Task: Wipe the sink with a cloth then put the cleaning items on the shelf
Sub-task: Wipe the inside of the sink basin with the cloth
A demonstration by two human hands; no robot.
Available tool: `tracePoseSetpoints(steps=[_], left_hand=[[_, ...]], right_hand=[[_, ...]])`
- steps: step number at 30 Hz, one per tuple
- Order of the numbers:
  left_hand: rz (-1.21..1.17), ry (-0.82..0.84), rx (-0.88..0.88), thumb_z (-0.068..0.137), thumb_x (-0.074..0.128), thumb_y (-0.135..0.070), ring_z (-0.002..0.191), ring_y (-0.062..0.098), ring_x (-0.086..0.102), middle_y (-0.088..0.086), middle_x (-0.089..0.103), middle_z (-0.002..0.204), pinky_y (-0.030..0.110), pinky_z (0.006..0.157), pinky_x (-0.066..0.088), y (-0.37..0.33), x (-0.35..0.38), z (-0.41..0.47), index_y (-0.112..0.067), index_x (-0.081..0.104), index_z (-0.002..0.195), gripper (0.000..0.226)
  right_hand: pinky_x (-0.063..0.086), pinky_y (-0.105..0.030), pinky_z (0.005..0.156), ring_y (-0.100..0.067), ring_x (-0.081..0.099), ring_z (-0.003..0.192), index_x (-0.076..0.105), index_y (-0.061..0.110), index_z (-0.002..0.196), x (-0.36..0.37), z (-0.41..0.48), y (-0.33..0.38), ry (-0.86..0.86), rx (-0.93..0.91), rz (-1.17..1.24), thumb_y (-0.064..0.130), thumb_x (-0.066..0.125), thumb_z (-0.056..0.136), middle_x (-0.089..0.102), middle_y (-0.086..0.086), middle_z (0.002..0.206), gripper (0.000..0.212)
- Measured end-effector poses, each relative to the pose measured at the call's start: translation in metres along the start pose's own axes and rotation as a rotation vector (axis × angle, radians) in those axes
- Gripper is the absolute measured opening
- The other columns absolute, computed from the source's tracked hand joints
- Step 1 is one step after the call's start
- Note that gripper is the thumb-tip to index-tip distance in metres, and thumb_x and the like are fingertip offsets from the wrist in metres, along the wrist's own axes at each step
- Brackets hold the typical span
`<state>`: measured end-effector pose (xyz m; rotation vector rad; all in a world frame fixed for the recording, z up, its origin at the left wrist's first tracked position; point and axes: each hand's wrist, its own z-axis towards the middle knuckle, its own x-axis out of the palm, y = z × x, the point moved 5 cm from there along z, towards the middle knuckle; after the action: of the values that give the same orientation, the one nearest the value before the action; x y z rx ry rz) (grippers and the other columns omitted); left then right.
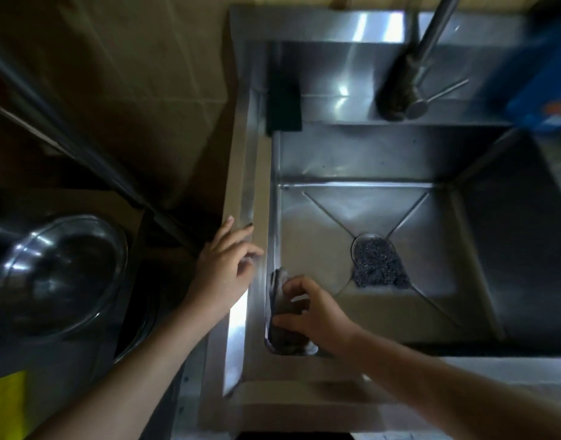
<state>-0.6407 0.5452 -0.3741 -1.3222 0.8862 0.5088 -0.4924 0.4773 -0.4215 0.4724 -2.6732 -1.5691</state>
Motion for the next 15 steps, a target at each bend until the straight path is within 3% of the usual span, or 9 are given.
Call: tracePoseSetpoints(steps=[3, 6, 10, 13, 15], left_hand=[[0.02, -0.049, -0.041, 0.075, 0.069, -0.005, 0.129, 0.027, 0.042, 0.005, 0.063, 0.117, 0.063, 0.099, 0.03, -0.005, -0.012, 0.004, -0.013, 0.066, 0.078, 0.008], [0.043, -0.071, -0.067, 0.074, 0.073, -0.009, 0.113, 0.028, 0.054, 0.004, 0.066, 0.108, 0.062, 0.098, 0.03, -0.01, -0.021, 0.012, -0.013, 0.066, 0.072, 0.008], [0.062, -0.083, -0.047, 0.072, 0.075, -0.013, 0.104, 0.028, 0.057, 0.004, 0.066, 0.105, 0.053, 0.094, 0.038, -0.022, -0.027, 0.034, -0.014, 0.065, 0.07, 0.01], [0.044, -0.11, -0.054, 0.073, 0.075, -0.02, 0.1, 0.024, 0.058, 0.0, 0.065, 0.099, 0.054, 0.098, 0.034, -0.03, -0.028, 0.057, -0.025, 0.055, 0.063, 0.023], [0.061, -0.109, -0.038, 0.078, 0.07, -0.026, 0.098, 0.02, 0.057, -0.003, 0.063, 0.096, 0.053, 0.101, 0.031, -0.034, -0.026, 0.074, -0.031, 0.046, 0.062, 0.03]], right_hand=[[0.045, -0.005, 0.066, -0.004, 0.056, 0.084, 0.048, 0.033, 0.087, -0.012, -0.007, 0.015, -0.124, -0.032, 0.022, 0.01, 0.079, 0.07, 0.055, 0.012, 0.093, 0.042], [0.05, -0.01, 0.068, -0.004, 0.057, 0.087, 0.05, 0.025, 0.091, -0.025, -0.007, 0.031, -0.203, -0.052, 0.129, 0.006, 0.077, 0.071, 0.059, 0.008, 0.096, 0.039], [0.053, -0.022, 0.078, -0.01, 0.06, 0.09, 0.05, 0.023, 0.094, -0.048, 0.001, 0.051, -0.331, -0.09, 0.17, 0.004, 0.076, 0.072, 0.061, 0.006, 0.096, 0.038], [0.052, -0.013, 0.068, 0.003, 0.059, 0.082, 0.048, 0.029, 0.092, -0.066, 0.013, 0.06, -0.411, -0.116, 0.214, 0.006, 0.077, 0.073, 0.06, 0.013, 0.092, 0.041], [0.053, -0.014, 0.068, 0.004, 0.06, 0.08, 0.048, 0.031, 0.09, -0.076, 0.024, 0.062, -0.44, -0.124, 0.267, 0.006, 0.076, 0.073, 0.062, 0.012, 0.091, 0.04]])
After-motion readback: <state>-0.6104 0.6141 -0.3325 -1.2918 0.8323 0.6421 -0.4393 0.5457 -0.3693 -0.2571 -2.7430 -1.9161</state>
